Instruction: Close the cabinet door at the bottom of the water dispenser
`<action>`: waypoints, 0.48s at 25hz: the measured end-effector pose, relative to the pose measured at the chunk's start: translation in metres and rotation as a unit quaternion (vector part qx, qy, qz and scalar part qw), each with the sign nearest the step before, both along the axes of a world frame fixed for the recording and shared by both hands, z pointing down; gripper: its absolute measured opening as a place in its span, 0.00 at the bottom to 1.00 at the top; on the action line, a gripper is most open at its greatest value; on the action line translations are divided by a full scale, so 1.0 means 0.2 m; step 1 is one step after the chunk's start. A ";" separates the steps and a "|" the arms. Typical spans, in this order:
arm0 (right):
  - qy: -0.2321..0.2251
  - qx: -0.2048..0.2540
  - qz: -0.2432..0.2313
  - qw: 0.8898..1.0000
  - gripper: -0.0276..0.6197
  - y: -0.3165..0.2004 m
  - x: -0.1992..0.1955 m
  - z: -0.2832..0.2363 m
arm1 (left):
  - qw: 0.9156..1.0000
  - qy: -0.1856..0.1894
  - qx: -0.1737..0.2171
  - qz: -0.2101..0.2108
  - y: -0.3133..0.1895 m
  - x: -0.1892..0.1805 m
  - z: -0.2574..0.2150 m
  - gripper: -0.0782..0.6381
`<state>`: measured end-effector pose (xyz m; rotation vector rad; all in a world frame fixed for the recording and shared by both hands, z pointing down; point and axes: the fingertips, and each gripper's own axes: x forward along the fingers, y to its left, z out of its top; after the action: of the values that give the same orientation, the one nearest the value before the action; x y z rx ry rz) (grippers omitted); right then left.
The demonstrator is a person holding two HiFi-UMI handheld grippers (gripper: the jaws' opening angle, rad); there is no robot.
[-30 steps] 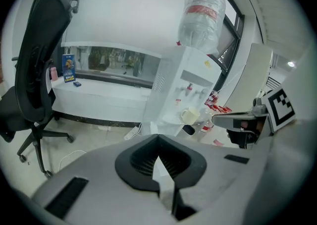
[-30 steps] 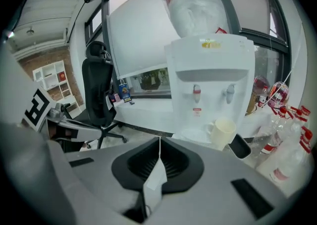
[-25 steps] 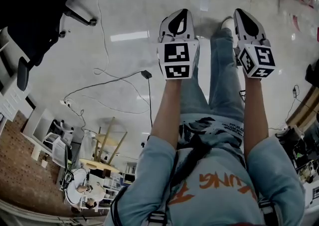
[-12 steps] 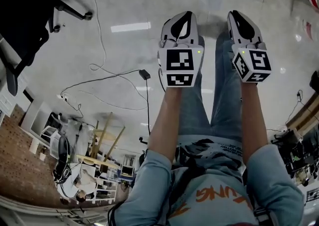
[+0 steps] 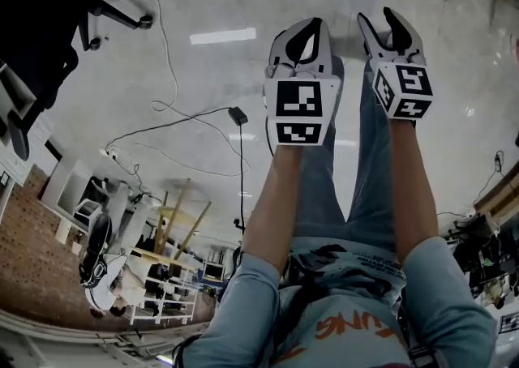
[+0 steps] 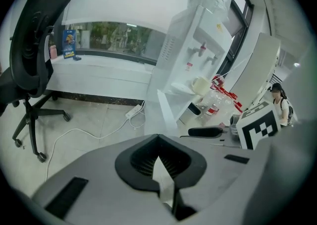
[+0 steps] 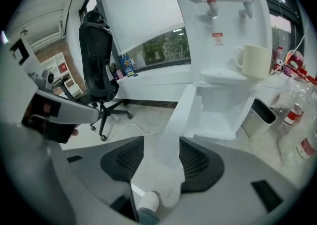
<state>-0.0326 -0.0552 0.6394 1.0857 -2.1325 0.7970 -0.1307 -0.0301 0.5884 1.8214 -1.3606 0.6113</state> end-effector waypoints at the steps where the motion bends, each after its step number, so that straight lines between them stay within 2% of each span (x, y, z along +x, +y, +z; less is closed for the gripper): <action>1: 0.006 0.000 0.000 1.000 0.38 0.00 0.00 0.03 | 1.000 0.000 -0.002 -0.001 0.01 0.00 0.01 0.12; 5: 0.019 -0.008 -0.002 1.000 0.40 0.02 -0.02 0.14 | 1.000 -0.003 -0.012 0.004 0.04 0.03 0.07 0.12; 12: 0.010 -0.024 0.018 0.999 0.40 0.02 -0.06 0.24 | 1.000 -0.007 -0.025 0.018 0.08 0.07 0.11 0.12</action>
<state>-0.0436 -0.0518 0.6877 1.1052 -2.0712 0.8461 -0.1158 -0.0136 0.6111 1.8081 -1.3129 0.6712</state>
